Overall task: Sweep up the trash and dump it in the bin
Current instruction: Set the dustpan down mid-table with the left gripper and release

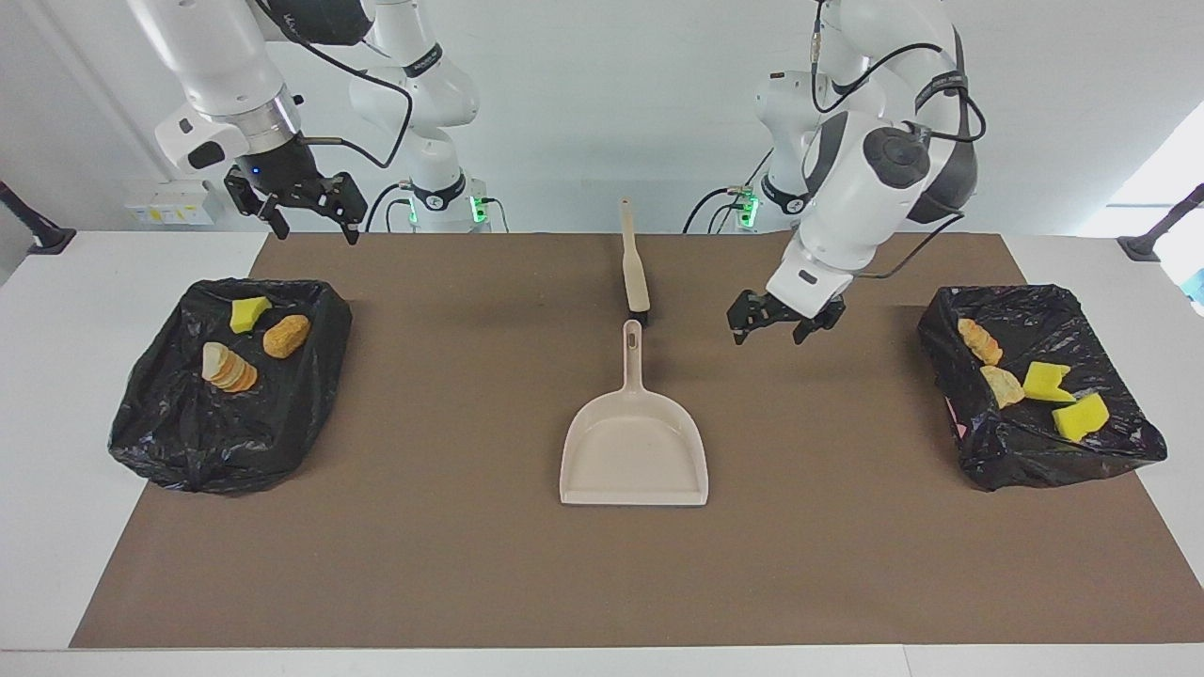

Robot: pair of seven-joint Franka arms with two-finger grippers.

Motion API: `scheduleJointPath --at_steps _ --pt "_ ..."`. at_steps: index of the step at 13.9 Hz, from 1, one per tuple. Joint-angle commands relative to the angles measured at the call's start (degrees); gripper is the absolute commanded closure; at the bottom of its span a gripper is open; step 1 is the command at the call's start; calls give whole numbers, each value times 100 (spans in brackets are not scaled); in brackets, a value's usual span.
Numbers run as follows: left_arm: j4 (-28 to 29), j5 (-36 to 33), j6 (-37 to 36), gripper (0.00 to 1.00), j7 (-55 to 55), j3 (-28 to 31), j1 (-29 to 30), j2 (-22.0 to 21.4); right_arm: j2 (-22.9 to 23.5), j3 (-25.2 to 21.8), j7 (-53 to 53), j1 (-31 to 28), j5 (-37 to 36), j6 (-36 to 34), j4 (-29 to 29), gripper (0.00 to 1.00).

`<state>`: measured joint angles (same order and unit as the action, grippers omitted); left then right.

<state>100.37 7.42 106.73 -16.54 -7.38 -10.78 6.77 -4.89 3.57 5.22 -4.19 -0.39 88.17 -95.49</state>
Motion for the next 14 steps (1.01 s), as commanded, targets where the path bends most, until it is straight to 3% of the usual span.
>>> scheduleJointPath --at_steps 1,4,10,14 --pt "106 -4 -353 0 519 -53 400 -315 -117 47 23 -91 100 25 -128 0" --pt "53 -30 -618 0 871 -44 787 -518 -117 47 23 -91 100 25 -128 0" --pt "-578 -1075 -1529 0 2012 -44 1078 -580 -117 47 23 -91 100 25 -128 0" --pt "-940 -989 -2085 0 2181 149 1184 -711 -117 56 23 -91 100 25 -128 0"
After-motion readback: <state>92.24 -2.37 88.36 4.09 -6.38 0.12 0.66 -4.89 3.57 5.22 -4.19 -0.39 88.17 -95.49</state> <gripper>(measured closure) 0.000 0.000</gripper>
